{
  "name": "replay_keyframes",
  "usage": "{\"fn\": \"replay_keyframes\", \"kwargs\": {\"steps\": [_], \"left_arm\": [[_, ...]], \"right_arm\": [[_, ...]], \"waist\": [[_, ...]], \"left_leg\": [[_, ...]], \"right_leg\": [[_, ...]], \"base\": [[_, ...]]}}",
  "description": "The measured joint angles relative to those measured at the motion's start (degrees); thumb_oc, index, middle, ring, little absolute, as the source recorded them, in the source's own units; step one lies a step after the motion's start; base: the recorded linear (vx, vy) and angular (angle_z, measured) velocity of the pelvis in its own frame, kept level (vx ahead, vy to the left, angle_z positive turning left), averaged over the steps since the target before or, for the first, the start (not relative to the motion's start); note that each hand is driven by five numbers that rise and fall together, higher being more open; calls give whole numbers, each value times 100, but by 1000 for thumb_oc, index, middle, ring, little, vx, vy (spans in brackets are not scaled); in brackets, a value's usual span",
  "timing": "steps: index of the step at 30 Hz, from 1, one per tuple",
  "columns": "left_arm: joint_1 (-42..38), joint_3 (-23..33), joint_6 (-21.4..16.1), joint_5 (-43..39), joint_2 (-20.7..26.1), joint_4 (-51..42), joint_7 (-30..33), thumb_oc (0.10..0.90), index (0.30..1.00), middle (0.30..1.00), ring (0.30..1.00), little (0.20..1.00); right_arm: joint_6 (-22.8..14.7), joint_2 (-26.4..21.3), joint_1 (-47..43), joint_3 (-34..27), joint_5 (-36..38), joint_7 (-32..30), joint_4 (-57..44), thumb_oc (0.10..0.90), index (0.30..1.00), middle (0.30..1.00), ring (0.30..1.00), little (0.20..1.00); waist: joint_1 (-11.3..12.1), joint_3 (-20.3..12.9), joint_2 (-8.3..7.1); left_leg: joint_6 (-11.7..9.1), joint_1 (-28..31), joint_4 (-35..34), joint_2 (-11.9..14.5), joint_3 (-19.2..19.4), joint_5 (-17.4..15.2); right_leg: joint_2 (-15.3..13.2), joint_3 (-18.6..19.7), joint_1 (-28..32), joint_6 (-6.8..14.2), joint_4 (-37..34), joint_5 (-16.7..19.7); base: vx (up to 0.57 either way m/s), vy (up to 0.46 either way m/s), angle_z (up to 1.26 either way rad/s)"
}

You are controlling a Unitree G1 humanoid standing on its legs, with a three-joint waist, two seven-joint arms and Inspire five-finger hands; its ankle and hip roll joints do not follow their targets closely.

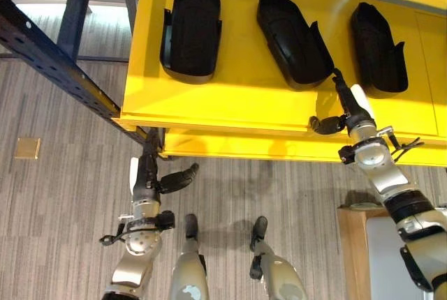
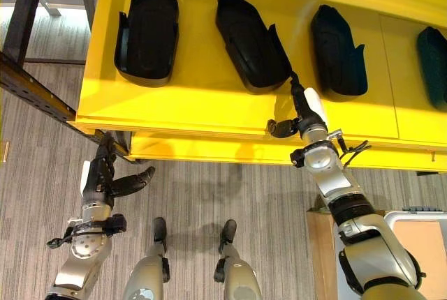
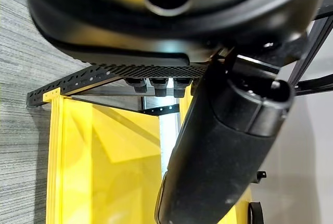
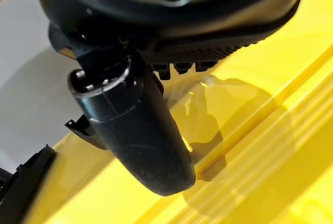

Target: Move parts from the plastic box to the shelf.

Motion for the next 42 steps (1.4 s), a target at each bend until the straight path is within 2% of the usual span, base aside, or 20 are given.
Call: {"fn": "replay_keyframes", "kwargs": {"steps": [4, 24, 31, 34, 40, 42], "left_arm": [[17, 2, 45, 2, -2, 2, 19, 900, 1000, 1000, 1000, 1000], [10, 8, 113, 33, -9, 0, 114, 900, 1000, 1000, 1000, 1000], [121, 190, 125, 300, -10, -83, 219, 900, 1000, 1000, 1000, 1000], [252, 305, 125, 352, -12, -253, 239, 900, 1000, 1000, 1000, 1000], [345, 319, 124, 551, -20, -442, 224, 900, 1000, 1000, 1000, 1000], [407, 361, 123, 583, -19, -529, 215, 900, 1000, 1000, 1000, 1000]], "right_arm": [[-20, 274, 267, -34, 173, -45, -113, 900, 1000, 1000, 1000, 1000], [-71, 356, 1533, -406, 379, 124, -1731, 900, 1000, 1000, 1000, 1000], [-48, 326, 2664, -1494, -880, 27, -3248, 900, 1000, 1000, 1000, 1000], [-79, 302, 2837, -1846, -1172, -116, -3544, 900, 1000, 1000, 1000, 1000], [-116, -167, 3145, -2249, -1732, -166, -4025, 900, 1000, 1000, 1000, 1000], [-133, -509, 3171, -2329, -1950, -166, -4268, 900, 1000, 1000, 1000, 1000]], "waist": [[-4, 3, 27], [-4, 7, 38], [-82, 10, 41], [-160, 10, 40], [-178, 10, 35], [-201, 12, 34]], "left_leg": [[2, -2, 0, 0, 2, 2], [2, 2, -9, -1, 1, 4], [8, 7, -50, -3, 12, 9], [9, 17, -60, -4, 26, 11], [5, 78, -107, 16, 121, 10], [2, 90, -109, 25, 131, 8]], "right_leg": [[0, -6, -1, -2, 0, 2], [-2, 0, 7, -2, 0, 2], [-3, 12, -4, 2, 0, 0], [-2, 25, -6, 2, 0, -1], [20, 124, -24, 3, 0, 0], [29, 133, -22, 4, 1, 0]], "base": [[0, 0, 0], [0, 0, 0], [0, 0, 0], [3, 0, -2], [15, -2, -9], [-4, -1, -2]]}}
